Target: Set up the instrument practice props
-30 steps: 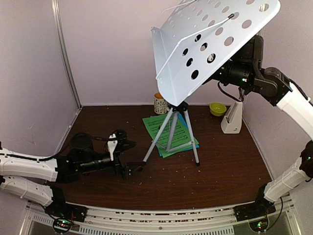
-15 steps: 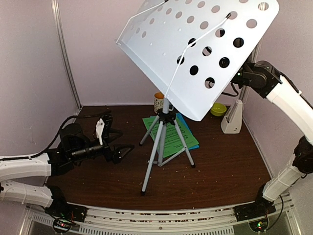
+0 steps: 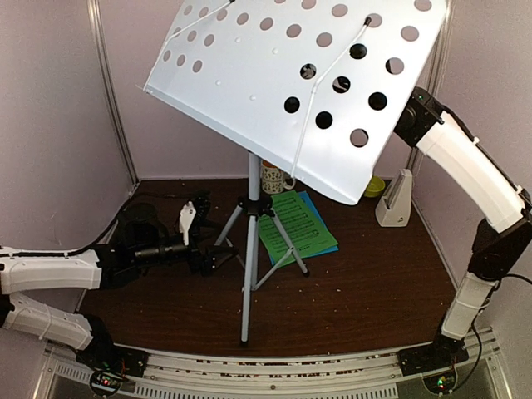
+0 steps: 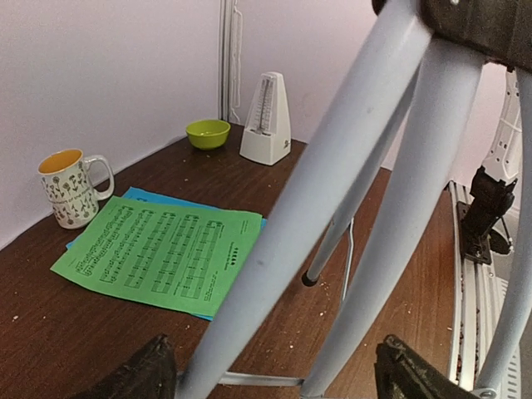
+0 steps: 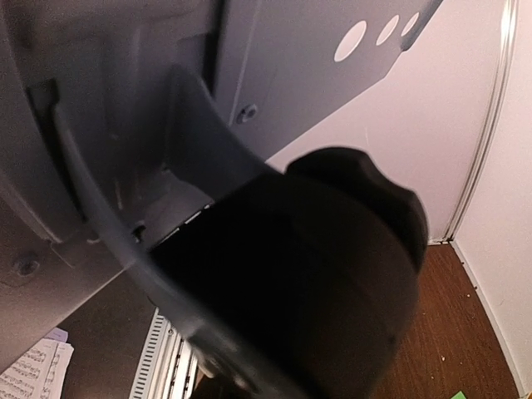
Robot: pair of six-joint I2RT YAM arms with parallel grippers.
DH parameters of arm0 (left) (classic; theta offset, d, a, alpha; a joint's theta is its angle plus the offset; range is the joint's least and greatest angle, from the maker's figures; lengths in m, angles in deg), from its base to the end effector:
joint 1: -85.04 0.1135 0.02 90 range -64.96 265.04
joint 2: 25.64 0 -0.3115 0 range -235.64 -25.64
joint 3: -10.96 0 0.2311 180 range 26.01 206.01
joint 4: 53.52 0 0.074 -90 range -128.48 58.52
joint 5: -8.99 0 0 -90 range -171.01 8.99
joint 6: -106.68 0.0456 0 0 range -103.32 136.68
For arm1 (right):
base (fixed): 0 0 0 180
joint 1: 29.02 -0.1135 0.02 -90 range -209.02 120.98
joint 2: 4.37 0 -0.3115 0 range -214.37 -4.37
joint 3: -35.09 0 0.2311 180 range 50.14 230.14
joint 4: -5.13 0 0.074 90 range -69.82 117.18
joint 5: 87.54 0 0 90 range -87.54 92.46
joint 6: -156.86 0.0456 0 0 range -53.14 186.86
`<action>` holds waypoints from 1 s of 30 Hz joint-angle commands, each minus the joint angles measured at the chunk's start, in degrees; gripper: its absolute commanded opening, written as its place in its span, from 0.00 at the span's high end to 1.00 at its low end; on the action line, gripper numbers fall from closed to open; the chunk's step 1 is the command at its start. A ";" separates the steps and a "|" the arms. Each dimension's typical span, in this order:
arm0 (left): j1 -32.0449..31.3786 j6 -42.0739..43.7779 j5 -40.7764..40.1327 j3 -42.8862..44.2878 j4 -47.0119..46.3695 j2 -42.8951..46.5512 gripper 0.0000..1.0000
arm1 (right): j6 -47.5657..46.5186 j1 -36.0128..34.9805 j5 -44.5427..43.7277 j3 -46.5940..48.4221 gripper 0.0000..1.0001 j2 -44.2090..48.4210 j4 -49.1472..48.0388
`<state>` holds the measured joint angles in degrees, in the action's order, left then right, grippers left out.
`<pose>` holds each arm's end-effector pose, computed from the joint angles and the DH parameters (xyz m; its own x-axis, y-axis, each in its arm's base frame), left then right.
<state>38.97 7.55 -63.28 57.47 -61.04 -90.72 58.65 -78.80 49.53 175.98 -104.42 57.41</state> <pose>0.1448 -0.1703 0.2999 -0.2730 0.0656 -0.9598 0.8609 0.4618 -0.2134 0.2019 0.2905 0.5505 0.0137 -0.1344 -0.9908 -0.9917 -0.1287 0.0038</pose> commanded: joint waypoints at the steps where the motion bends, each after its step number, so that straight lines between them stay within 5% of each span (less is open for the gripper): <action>1: 0.35 2.53 1.73 2.93 -5.79 -2.18 0.17 | -2.38 0.34 6.06 5.58 1.00 1.30 -7.88; 19: 0.44 10.84 3.34 7.86 -5.18 -8.19 0.44 | -7.73 0.29 8.72 5.55 1.00 -2.13 -5.34; 24: 0.44 10.99 3.36 9.05 -4.53 -8.73 0.59 | -9.53 0.28 7.01 4.78 1.00 -2.10 -4.60; 30: 0.36 10.88 3.19 7.76 -5.48 -8.12 0.83 | -10.79 0.59 4.54 2.42 0.84 -1.21 -4.65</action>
<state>38.93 17.87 -59.98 64.71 -63.69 -99.40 50.19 -78.67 54.03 177.27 -108.66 62.48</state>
